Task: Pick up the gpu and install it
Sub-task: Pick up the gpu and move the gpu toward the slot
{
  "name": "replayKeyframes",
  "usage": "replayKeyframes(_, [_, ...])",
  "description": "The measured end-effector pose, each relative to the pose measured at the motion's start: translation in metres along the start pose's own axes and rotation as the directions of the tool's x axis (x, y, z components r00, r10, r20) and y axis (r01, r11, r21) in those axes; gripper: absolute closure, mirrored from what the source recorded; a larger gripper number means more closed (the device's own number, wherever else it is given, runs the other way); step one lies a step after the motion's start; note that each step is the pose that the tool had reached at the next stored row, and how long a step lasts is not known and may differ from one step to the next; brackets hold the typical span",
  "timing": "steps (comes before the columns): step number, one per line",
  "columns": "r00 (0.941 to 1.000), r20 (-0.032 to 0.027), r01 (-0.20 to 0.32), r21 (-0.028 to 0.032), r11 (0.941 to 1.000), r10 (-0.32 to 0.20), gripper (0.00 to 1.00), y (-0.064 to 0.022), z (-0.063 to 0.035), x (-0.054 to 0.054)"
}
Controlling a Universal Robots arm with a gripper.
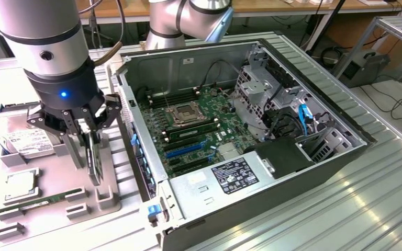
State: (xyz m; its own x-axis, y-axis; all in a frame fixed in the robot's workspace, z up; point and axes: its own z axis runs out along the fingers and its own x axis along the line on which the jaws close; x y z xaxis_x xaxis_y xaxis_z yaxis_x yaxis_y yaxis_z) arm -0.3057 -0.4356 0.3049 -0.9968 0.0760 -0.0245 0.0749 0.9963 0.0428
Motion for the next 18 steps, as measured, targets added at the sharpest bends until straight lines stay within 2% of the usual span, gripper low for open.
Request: replayKeyframes(18, [1.0,0.0,0.0,0.0,1.0,0.0,0.73,0.0006,-0.014,0.0])
